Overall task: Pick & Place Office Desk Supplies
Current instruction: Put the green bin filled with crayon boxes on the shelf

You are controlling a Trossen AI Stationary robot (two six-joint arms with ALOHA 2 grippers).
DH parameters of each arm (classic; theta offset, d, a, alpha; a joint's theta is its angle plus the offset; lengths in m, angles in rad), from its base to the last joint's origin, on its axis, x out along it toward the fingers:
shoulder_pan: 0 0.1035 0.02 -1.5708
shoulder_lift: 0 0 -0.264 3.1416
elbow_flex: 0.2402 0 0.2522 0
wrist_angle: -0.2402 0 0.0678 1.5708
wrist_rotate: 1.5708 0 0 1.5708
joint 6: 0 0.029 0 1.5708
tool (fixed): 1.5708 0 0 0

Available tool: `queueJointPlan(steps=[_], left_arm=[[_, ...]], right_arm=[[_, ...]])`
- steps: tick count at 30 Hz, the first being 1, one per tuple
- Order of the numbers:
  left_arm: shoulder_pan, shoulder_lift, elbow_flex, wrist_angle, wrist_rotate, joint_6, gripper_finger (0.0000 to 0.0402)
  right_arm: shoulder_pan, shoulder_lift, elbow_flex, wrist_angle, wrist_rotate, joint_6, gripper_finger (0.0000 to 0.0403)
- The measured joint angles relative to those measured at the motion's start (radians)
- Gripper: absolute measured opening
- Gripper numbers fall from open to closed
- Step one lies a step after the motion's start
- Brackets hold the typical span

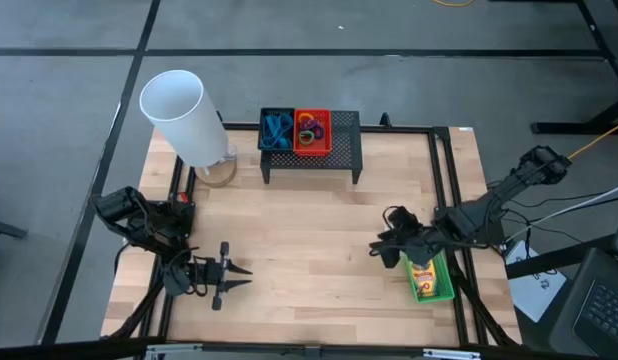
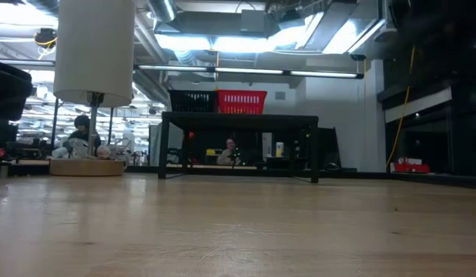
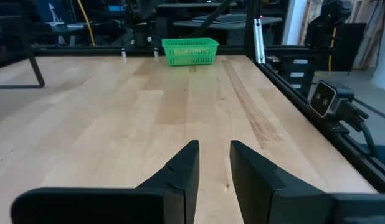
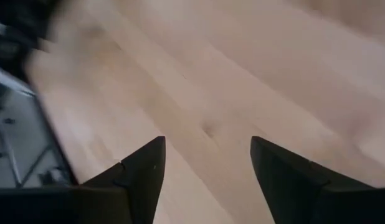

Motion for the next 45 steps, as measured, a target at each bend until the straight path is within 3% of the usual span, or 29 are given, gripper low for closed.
queueJointPlan(steps=[10, 20, 27, 36, 45], left_arm=[[0.002, 0.000, 0.000, -0.001, 0.012, 0.018, 0.0088], [-0.001, 0.000, 0.000, -0.031, 0.018, -0.029, 0.0088], [-0.001, 0.000, 0.000, -0.064, 0.015, -0.070, 0.0088], [-0.001, 0.000, 0.000, -0.064, 0.014, -0.070, 0.0088], [-0.001, 0.000, 0.000, -0.065, 0.013, -0.062, 0.0088]], right_arm=[[-0.030, 0.000, 0.150, -0.553, -0.324, 0.233, 0.0230], [0.158, 0.009, 0.223, -0.788, -0.504, 0.602, 0.0230], [0.305, 0.086, 0.223, -0.801, -0.551, 0.782, 0.0230], [0.417, 0.206, 0.222, -0.784, -0.576, 0.875, 0.0230], [0.435, 0.214, 0.178, -0.717, -0.476, 0.886, 0.0230]])
